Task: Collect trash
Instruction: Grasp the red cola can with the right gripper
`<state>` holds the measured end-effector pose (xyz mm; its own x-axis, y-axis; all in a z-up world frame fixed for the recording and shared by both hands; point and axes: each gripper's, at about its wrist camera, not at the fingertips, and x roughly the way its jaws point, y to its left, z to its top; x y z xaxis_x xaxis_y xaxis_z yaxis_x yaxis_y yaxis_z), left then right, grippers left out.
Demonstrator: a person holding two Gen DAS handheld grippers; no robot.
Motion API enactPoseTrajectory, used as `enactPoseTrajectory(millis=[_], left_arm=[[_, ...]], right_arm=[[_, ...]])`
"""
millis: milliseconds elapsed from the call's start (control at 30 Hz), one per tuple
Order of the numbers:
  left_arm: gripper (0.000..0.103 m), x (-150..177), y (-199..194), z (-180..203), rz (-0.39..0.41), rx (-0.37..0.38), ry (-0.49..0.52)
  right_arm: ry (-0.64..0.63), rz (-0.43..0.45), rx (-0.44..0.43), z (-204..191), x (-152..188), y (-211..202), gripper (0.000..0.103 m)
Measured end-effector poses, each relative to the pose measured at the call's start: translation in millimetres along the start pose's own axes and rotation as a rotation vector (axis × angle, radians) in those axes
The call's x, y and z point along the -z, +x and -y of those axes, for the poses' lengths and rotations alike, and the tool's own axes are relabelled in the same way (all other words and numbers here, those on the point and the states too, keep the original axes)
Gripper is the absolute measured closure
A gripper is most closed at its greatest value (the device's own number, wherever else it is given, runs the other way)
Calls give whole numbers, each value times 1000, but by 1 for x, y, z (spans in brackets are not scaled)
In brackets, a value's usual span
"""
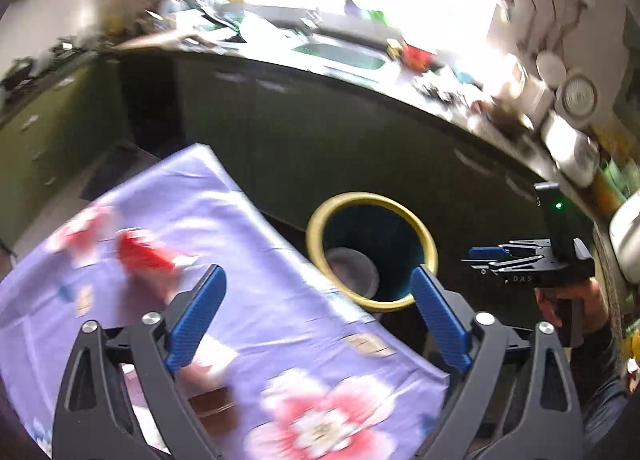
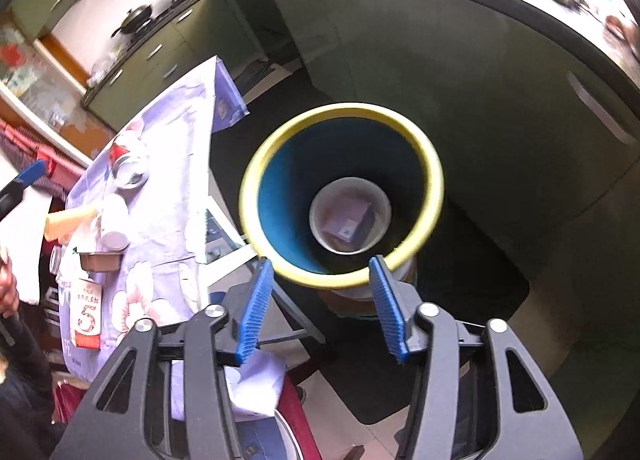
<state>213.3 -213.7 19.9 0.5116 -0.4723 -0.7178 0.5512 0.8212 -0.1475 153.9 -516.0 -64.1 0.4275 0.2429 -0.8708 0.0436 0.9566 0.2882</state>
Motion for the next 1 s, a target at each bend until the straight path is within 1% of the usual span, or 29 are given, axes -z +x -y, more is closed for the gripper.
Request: enactPoseTrajectory(millis=[67, 167, 233, 267, 300, 333, 367, 433, 533, 600, 633, 667, 733, 867, 967, 1000], left_arm=[[11, 12, -25, -27, 50, -45, -36], [10, 36, -63, -85, 115, -148, -98], [10, 48, -76, -110, 129, -190, -109], [10, 56, -83, -122, 139, -206, -113], [10, 65, -89, -135, 152, -227, -118], [9, 71, -92, -148, 163, -246, -121], [7, 78, -95, -157, 171, -262, -123], [7, 92, -96, -182, 180, -291, -134], [7, 108, -89, -212, 192, -293, -172], [7, 118, -85, -229, 202, -297, -203], [7, 122, -87, -235, 209, -300, -212], [7, 125, -87, -239, 215, -301, -219], [7, 130, -87, -249, 234, -297, -246], [7, 134, -90, -256, 265, -300, -274], [7, 137, -93, -259, 281, -288, -280], [7, 137, -93, -260, 283, -282, -284]], right_arm=[[-30, -12, -13, -22, -6, 4, 47], [-112, -36, -24, -66, -20, 14, 43], [-184, -42, -27, -101, -30, 19, 35], [-227, -44, -35, -123, -37, 23, 33], [-266, -45, -49, -145, -45, 27, 29], [-303, -47, -62, -167, -53, 31, 25], [-338, -48, -72, -185, -59, 35, 24], [-418, -50, -86, -224, -74, 46, 20], [-524, -74, -93, -277, -98, 70, 19], [-585, -121, -68, -309, -116, 99, 17], [-602, -138, -48, -318, -120, 110, 17], [-620, -162, -12, -330, -125, 128, 17], [-649, -221, 34, -348, -132, 160, 17], [-668, -308, 86, -356, -138, 204, 17], [-680, -354, 119, -357, -135, 225, 26], [-681, -373, 128, -357, -134, 231, 31]])
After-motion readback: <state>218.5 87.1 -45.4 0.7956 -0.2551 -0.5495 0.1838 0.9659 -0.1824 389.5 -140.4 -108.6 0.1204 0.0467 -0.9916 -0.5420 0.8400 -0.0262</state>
